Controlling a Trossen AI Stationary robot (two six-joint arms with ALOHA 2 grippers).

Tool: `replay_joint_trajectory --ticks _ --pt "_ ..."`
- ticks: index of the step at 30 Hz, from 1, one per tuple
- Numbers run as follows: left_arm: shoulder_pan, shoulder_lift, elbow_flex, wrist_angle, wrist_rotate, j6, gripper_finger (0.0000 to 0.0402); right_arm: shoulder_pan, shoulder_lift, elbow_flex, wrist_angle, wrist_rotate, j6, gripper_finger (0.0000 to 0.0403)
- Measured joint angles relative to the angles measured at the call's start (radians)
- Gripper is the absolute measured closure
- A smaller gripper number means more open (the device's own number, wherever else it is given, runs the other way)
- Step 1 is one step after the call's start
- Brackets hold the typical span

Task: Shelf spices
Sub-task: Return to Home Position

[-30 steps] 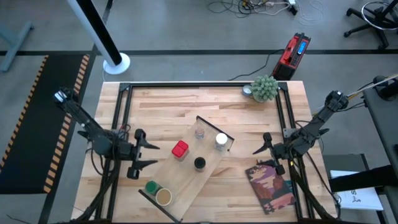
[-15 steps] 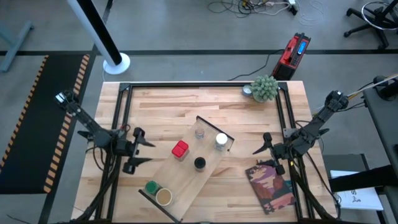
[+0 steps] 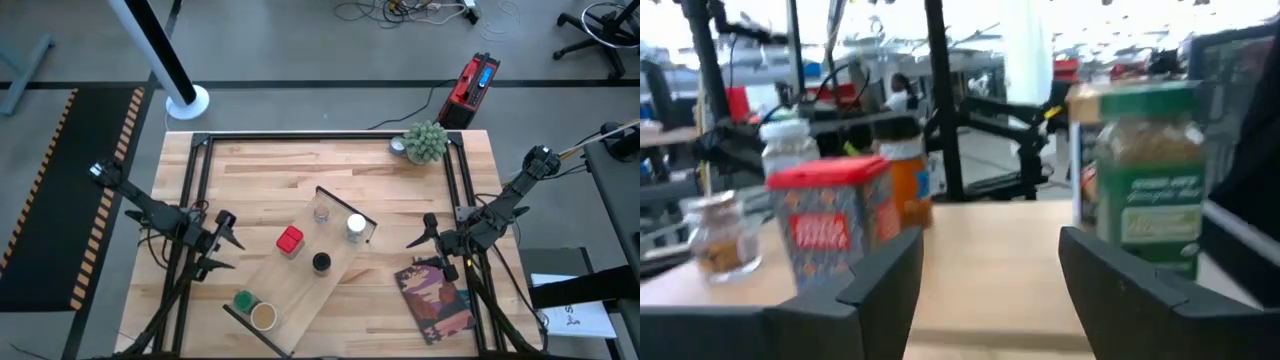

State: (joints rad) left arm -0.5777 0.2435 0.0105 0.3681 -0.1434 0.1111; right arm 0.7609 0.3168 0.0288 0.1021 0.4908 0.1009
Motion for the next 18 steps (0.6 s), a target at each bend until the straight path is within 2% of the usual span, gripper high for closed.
replay_joint_trajectory --ticks 5,14,18 --pt "0.065 -0.070 0.000 -0.115 0.002 -0.028 0.0181 0.000 0.000 0.000 0.000 0.000 0.000 0.0199" --pt "0.183 -0.163 -0.001 -0.318 0.004 -0.182 0.0169 0.000 0.000 0.000 0.000 0.000 0.001 0.0199" --pt "0.214 -0.197 -0.001 -0.328 0.007 -0.207 0.0164 0.000 0.000 0.000 0.000 0.000 0.001 0.0199"
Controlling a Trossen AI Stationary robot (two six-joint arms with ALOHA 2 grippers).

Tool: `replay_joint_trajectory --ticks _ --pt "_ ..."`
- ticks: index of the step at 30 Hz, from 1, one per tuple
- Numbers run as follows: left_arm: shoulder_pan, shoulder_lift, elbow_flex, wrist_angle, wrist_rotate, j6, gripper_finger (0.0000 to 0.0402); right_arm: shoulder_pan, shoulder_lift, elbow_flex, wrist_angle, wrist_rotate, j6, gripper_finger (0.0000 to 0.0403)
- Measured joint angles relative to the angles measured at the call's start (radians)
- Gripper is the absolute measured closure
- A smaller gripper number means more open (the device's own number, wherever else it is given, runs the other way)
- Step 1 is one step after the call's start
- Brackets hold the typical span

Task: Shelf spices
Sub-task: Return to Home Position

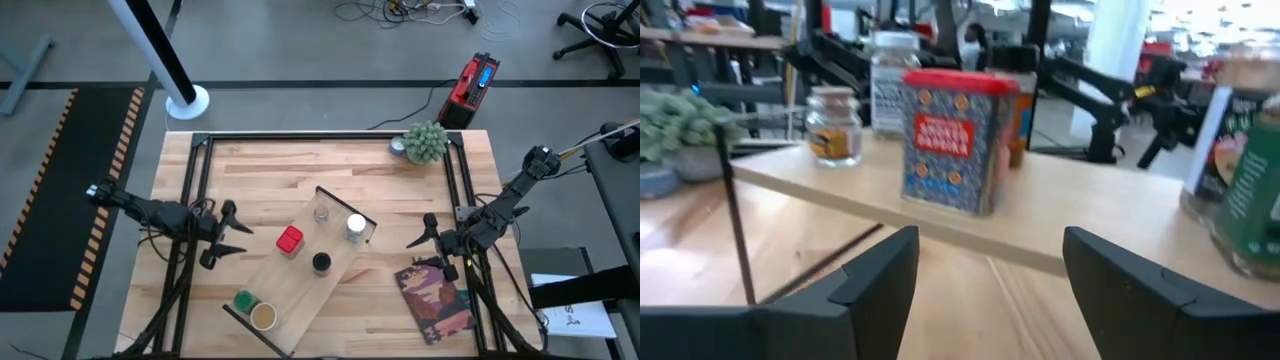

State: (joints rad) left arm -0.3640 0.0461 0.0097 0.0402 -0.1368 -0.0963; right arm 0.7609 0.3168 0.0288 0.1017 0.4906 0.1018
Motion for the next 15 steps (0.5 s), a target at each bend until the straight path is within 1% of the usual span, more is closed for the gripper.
replay_joint_trajectory --ticks 4,12,15 --pt "0.033 -0.046 0.000 -0.001 0.000 0.002 0.0160 0.000 0.000 0.000 0.000 0.000 0.000 0.0199" --pt "0.052 -0.045 -0.001 0.000 -0.001 0.008 0.0163 0.000 0.000 0.000 0.000 0.000 0.000 0.0199" --pt "0.052 -0.026 -0.001 0.002 -0.002 0.008 0.0168 0.000 0.000 0.000 0.000 0.000 0.000 0.0199"
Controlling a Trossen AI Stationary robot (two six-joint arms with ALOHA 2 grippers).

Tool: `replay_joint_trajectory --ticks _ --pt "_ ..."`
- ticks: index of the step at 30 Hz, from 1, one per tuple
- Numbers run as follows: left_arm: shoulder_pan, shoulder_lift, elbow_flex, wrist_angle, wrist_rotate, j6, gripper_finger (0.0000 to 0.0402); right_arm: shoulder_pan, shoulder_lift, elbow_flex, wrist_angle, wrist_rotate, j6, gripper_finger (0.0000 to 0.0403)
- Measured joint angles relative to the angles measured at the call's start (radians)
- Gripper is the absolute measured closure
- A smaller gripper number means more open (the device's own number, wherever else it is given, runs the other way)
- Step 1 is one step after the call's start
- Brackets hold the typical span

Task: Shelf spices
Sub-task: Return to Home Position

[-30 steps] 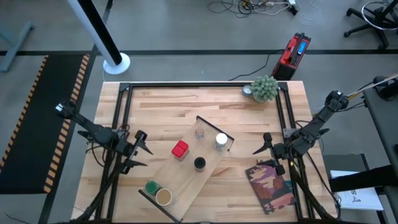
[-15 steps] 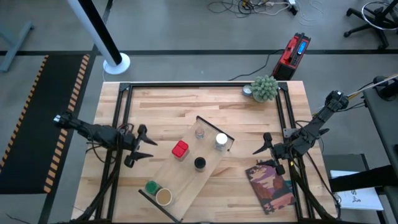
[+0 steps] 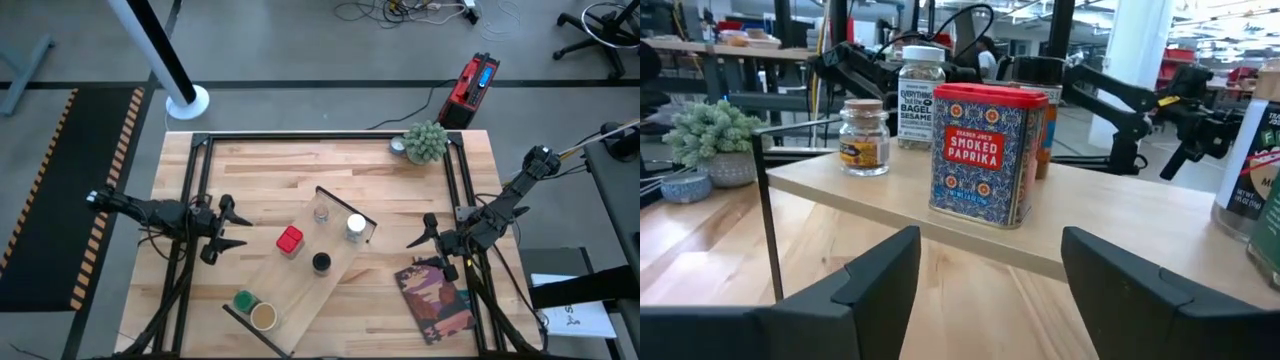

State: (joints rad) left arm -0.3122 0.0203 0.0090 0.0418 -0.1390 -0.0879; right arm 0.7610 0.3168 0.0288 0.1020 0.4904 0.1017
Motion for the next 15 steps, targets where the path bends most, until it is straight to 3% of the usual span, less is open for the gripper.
replay_joint_trajectory --ticks 15 --pt "0.000 0.095 0.008 0.006 0.000 0.000 0.0181 0.000 0.000 0.000 0.000 0.000 0.000 0.0199"
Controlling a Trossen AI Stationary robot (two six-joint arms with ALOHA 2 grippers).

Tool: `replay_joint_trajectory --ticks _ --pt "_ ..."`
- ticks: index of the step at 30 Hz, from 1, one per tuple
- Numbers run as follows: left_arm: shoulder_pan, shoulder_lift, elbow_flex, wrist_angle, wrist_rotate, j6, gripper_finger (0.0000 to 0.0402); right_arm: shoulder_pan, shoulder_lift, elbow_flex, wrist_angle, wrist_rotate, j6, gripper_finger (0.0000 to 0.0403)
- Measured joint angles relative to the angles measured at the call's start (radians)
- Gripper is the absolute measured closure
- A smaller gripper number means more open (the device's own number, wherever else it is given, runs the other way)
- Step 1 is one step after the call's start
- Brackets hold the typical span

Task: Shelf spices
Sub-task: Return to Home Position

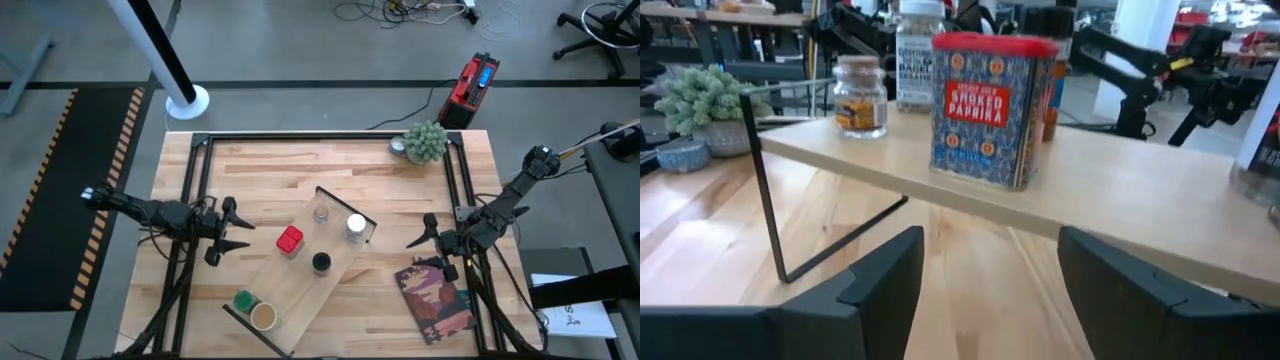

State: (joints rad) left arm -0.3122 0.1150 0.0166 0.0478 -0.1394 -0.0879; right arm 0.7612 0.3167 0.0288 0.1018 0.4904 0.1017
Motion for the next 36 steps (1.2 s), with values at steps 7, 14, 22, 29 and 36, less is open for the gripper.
replay_joint_trajectory --ticks 7,14,22,29,36 --pt "0.000 0.048 0.002 0.000 0.000 0.000 0.0170 0.000 0.000 0.000 0.000 0.000 0.000 0.0199" --pt "0.000 0.095 0.003 0.000 0.000 0.000 0.0162 0.000 -0.055 0.000 -0.002 0.000 0.000 0.0199" --pt "0.000 0.144 0.003 0.003 -0.001 0.000 0.0162 -0.019 -0.249 -0.002 -0.074 -0.147 0.010 0.0199" --pt "0.000 0.181 0.004 0.007 -0.001 0.000 0.0173 -0.111 -0.315 -0.007 -0.096 -0.396 0.011 0.0199" --pt "0.000 0.209 0.005 0.010 0.000 0.000 0.0181 -0.173 -0.316 -0.009 -0.093 -0.412 0.011 0.0199"
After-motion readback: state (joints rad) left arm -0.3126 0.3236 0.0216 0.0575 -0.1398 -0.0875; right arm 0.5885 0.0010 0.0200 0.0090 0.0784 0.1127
